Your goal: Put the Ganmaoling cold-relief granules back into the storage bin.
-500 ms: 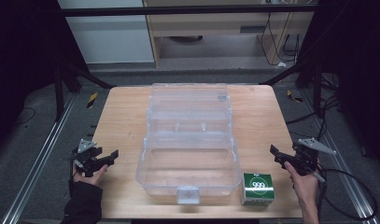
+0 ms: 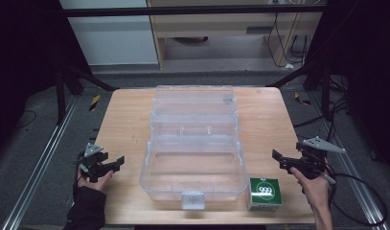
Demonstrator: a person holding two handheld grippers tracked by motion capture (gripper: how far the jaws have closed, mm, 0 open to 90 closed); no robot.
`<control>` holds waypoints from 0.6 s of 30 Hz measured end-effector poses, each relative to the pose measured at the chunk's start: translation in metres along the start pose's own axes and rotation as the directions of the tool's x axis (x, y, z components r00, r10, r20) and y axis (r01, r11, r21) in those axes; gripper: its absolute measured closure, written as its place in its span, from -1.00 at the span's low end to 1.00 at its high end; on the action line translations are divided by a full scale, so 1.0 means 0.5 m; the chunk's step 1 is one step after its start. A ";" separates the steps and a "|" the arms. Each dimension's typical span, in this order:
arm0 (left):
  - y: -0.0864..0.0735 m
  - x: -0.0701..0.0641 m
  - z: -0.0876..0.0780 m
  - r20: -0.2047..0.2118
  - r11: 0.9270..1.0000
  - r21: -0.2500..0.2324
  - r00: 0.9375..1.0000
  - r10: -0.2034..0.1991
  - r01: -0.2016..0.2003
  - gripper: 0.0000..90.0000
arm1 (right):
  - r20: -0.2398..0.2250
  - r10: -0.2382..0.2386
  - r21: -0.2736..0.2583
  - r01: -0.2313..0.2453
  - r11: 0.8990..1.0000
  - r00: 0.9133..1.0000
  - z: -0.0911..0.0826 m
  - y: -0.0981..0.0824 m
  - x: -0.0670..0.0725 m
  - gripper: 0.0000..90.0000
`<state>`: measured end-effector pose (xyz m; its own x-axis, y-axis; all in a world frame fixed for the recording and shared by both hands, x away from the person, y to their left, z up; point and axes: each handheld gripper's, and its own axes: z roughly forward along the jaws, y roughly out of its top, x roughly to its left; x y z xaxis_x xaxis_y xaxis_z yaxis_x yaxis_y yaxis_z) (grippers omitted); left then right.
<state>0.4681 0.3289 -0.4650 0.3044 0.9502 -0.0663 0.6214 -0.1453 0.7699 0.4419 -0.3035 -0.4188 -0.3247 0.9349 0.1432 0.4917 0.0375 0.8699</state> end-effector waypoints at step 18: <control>-0.003 -0.008 0.010 0.010 0.999 0.035 1.000 0.026 -0.026 -0.39 | -0.060 -0.143 -0.035 0.141 0.989 0.988 -0.035 0.089 0.044 -0.83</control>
<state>0.4696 0.3239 -0.4689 0.3273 0.9435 -0.0524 0.6384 -0.1799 0.7484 0.4423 -0.2874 -0.3685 -0.4395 0.8971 0.0451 0.4124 0.1569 0.8974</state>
